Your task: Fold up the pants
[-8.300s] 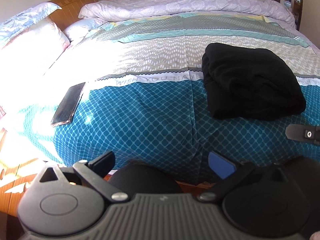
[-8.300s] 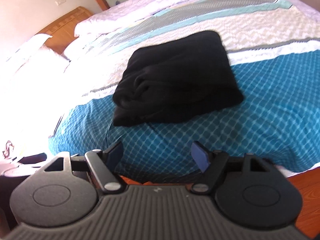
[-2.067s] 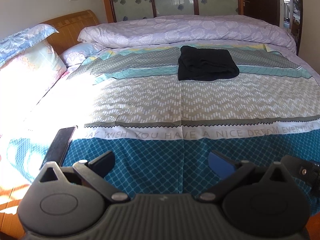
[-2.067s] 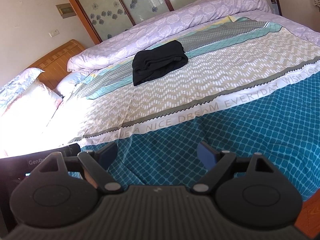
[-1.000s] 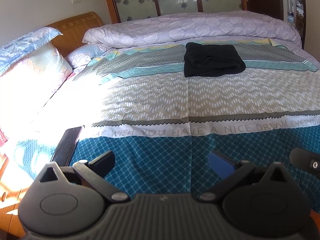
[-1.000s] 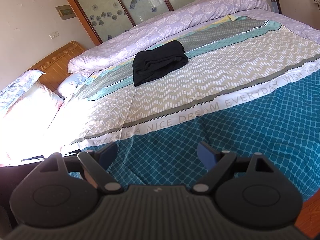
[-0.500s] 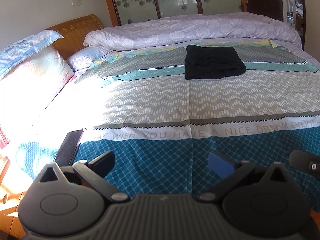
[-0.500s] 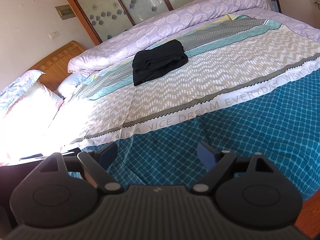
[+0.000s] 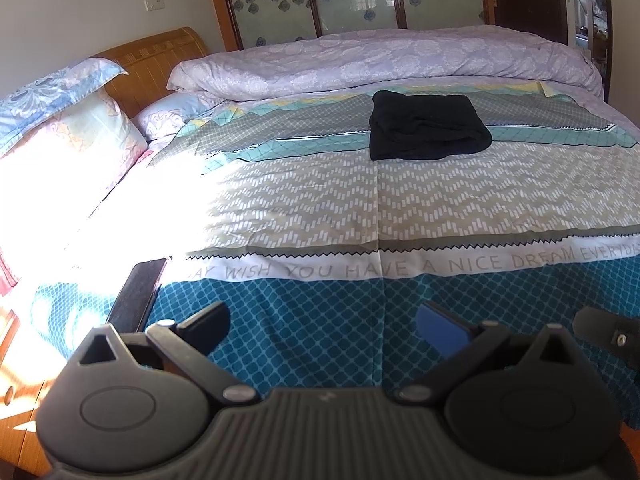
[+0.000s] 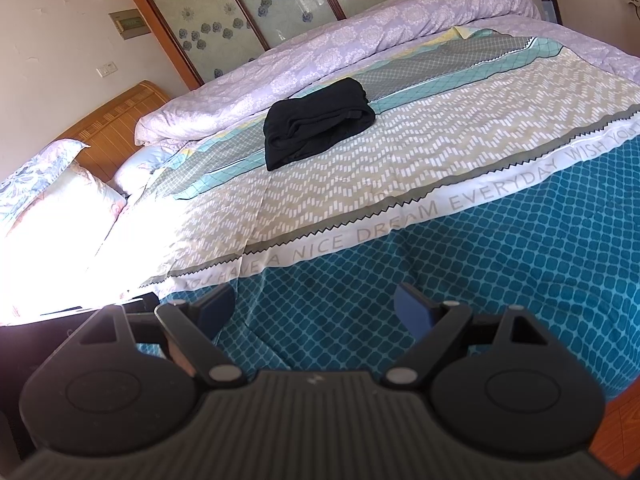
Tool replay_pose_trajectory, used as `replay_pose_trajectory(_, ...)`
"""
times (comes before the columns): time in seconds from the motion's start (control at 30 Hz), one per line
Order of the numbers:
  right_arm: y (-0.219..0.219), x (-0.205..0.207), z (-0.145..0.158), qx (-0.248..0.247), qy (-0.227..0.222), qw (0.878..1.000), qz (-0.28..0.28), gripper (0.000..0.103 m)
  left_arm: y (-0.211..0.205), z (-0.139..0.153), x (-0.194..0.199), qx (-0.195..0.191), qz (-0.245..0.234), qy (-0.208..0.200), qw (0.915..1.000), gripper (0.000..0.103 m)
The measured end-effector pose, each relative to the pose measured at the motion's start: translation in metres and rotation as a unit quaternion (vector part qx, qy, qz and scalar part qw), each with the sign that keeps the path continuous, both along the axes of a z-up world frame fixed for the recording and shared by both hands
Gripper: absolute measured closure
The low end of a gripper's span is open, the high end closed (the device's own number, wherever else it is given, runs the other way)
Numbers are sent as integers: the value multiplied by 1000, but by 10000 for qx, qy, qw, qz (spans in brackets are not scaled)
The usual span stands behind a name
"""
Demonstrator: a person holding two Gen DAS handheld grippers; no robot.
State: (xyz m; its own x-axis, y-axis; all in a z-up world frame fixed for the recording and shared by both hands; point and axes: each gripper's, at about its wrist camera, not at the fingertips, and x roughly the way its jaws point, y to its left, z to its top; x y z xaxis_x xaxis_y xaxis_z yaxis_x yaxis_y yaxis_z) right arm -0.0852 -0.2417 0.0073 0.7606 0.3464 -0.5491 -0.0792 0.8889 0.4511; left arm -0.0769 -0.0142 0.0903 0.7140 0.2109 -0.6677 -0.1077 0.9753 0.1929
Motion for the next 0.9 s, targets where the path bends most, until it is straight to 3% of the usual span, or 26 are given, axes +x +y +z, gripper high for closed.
replay_pose_trajectory(0.9, 0, 0, -2, 3, 29, 10000, -9, 14, -1, -4, 3, -40, -21, 230, 9997, 0)
